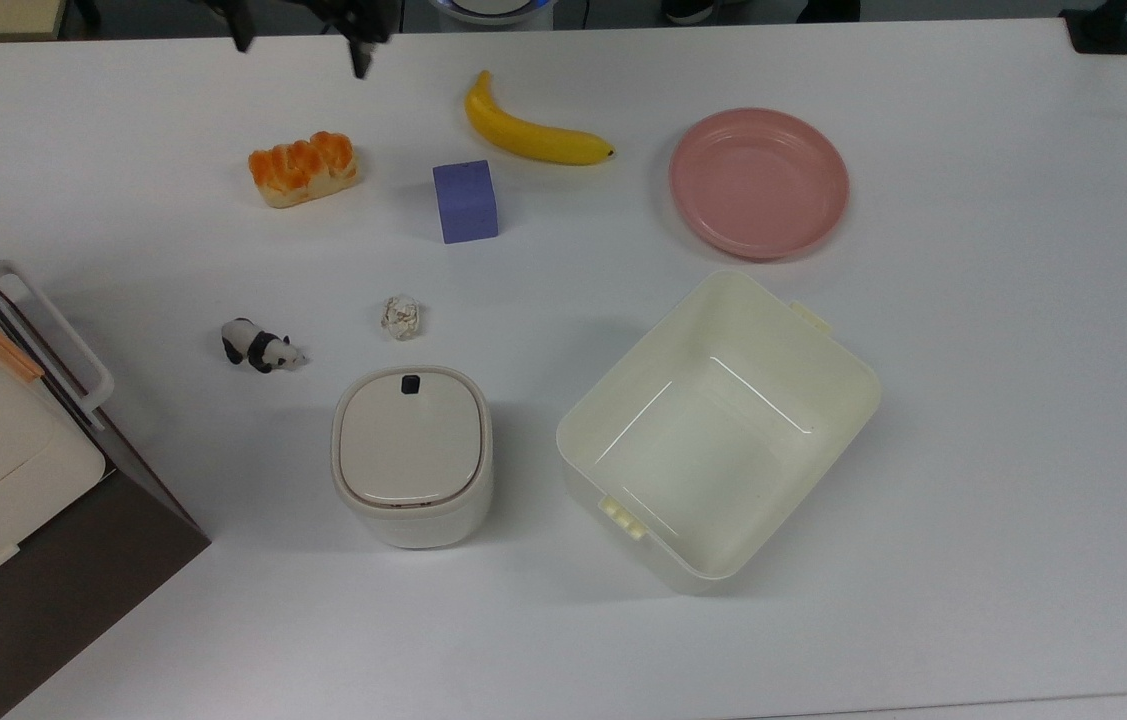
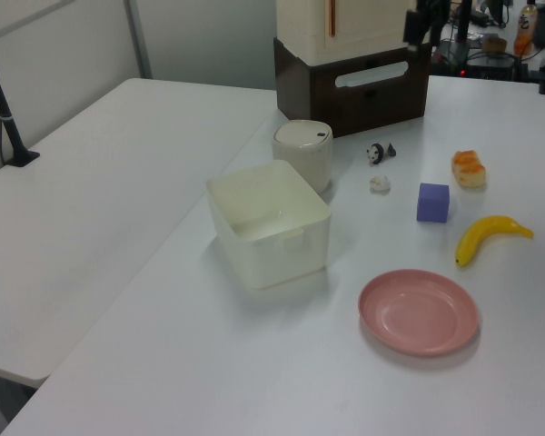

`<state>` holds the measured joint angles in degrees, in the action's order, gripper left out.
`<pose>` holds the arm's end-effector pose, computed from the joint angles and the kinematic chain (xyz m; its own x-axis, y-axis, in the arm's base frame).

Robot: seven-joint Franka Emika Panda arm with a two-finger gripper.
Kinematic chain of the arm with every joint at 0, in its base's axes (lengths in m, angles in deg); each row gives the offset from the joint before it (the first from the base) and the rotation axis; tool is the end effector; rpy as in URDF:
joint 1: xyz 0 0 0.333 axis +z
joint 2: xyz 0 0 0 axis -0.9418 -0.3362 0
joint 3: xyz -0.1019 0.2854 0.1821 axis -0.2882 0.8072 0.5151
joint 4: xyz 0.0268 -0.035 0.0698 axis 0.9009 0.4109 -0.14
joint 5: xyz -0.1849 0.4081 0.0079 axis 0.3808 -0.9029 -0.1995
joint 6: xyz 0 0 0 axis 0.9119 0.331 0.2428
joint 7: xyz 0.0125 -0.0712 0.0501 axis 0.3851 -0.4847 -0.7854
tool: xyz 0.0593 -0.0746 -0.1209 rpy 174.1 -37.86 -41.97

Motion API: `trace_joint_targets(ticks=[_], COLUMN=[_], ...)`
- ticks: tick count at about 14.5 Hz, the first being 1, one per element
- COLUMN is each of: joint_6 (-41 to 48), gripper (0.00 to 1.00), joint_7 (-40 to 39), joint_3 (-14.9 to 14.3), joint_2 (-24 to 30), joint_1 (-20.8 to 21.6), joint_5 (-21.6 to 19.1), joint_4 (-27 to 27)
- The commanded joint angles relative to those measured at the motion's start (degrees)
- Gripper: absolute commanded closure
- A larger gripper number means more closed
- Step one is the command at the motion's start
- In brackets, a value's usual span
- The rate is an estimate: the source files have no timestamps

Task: Put the bread on a plate
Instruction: 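Move the open gripper from above the bin toward the bread roll, then lower the gripper onto the orange bread roll and close on it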

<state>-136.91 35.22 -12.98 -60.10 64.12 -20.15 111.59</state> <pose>0.6159 -0.1125 0.5934 0.9689 -0.2452 0.0339 -0.2465 -0.9683 0.0405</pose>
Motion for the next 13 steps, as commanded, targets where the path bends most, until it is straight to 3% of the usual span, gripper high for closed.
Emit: trace_joint_targets(ticks=[1, 8, 9, 13], joint_6=[0.41, -0.19, -3.07, -15.71], gripper=[0.0, 0.0, 0.0, 0.0], joint_7=[1.12, 7.36, 7.36, 7.54], joint_3=[0.15, 0.33, 0.33, 0.33], joint_2=[9.43, 17.79, 18.24, 18.06], joint_1=[-3.51, -12.56, -14.66, -19.07], joint_5=[-0.91, -1.61, -3.44, -4.25], joint_4=[9.72, 23.43, 26.75, 37.82])
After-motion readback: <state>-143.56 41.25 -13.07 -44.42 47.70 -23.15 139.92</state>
